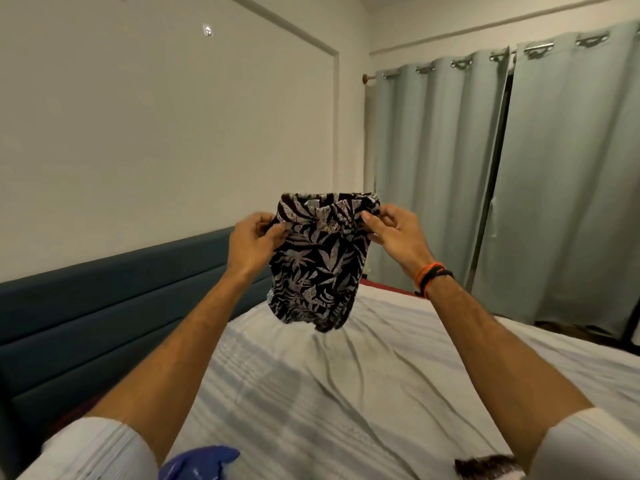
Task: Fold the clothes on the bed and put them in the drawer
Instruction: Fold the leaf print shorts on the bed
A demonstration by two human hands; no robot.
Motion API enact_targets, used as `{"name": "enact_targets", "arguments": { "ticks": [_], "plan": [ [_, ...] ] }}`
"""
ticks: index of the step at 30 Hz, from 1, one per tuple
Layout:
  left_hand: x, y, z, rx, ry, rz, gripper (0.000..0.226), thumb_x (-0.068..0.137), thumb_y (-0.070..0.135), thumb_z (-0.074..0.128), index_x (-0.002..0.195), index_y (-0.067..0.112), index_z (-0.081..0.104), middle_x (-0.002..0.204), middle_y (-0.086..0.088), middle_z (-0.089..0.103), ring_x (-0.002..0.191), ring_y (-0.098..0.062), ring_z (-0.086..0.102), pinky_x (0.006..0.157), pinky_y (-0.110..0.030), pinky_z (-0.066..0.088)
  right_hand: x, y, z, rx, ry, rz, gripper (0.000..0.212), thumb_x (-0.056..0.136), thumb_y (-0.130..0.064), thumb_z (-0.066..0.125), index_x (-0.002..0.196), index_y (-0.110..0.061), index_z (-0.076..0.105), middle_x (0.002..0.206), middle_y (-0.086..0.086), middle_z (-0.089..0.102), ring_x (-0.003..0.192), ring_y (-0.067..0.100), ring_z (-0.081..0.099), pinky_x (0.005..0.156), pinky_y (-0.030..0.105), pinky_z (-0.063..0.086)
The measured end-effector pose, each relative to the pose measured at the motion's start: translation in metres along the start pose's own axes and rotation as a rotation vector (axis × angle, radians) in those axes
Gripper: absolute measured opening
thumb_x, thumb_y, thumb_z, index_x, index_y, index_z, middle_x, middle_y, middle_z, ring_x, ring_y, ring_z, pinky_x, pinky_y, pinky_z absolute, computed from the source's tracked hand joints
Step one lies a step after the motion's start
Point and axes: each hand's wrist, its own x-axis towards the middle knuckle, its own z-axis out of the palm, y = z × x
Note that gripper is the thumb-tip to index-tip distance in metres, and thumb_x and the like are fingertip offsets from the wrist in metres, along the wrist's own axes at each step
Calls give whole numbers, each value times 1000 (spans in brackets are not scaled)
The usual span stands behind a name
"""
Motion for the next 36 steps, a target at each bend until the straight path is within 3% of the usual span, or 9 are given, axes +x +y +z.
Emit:
{"name": "enact_targets", "arguments": {
  "ticks": [3, 9, 12, 16, 18, 21, 25, 32, 36],
  "plan": [
    [-80, -22, 1, 18, -36, -84, 12, 94, 12, 65, 103, 4, 69, 98, -11, 74, 90, -20, 72, 85, -36, 59, -76, 20, -9, 12, -58, 73, 22, 93, -23, 67, 107, -6, 68, 101, 8, 75, 98, 23, 72, 87, 37, 59],
    [-270, -100, 4, 117, -144, -403, 12, 76, 30, 73, 85, 24, 71, 92, -7, 75, 93, -28, 72, 89, -50, 57, -266, 95, -28, -30, -158, 321, 13, 88, -24, 75, 87, -12, 69, 85, 0, 75, 88, 19, 71, 89, 46, 58],
    [-372, -123, 11, 164, -219, -513, 5, 83, 14, 73, 85, 18, 69, 85, -8, 74, 83, -25, 71, 85, -49, 58, -358, 129, -36, -26, -205, 484, 14, 88, -23, 75, 82, -13, 67, 74, -5, 72, 78, 16, 67, 87, 47, 57],
    [-491, -151, 13, 307, -336, -679, 13, 83, 11, 75, 77, 20, 69, 74, -5, 72, 67, -17, 61, 79, -49, 56, -474, 159, -44, -78, -262, 641, 20, 89, -24, 74, 75, -16, 62, 62, -16, 61, 63, -2, 57, 66, 23, 50],
    [-546, -161, 13, 364, -375, -779, 10, 83, 12, 76, 78, 19, 71, 72, -1, 70, 68, -16, 61, 81, -47, 56, -530, 181, -46, -152, -270, 733, 33, 84, -36, 76, 67, -19, 53, 62, -16, 50, 63, 5, 51, 72, 35, 55],
    [-600, -157, 16, 419, -433, -852, 5, 84, 15, 75, 83, 12, 71, 76, 0, 68, 75, -18, 61, 75, -34, 50, -591, 206, -53, -200, -331, 778, 50, 73, -50, 72, 58, -26, 30, 58, -4, 35, 59, 17, 39, 67, 35, 42],
    [-640, -149, 15, 476, -485, -850, 10, 86, 17, 74, 81, 15, 65, 80, 1, 66, 77, -15, 59, 71, -22, 39, -635, 205, -60, -251, -349, 796, 54, 83, -35, 76, 60, -23, 29, 60, 3, 35, 61, 17, 40, 64, 31, 30],
    [-662, -142, 14, 512, -510, -857, 9, 88, 19, 72, 83, 16, 66, 83, 2, 67, 82, -15, 60, 72, -20, 36, -654, 198, -65, -233, -387, 882, 46, 87, -24, 76, 57, -22, 41, 45, -16, 42, 55, 11, 41, 66, 28, 38],
    [-657, -146, 15, 513, -492, -871, 10, 88, 20, 72, 81, 16, 66, 81, 3, 67, 82, -15, 60, 68, -20, 34, -645, 203, -60, -253, -386, 900, 40, 85, -28, 77, 59, -22, 47, 48, -17, 45, 61, 14, 48, 74, 38, 49]
  ]
}}
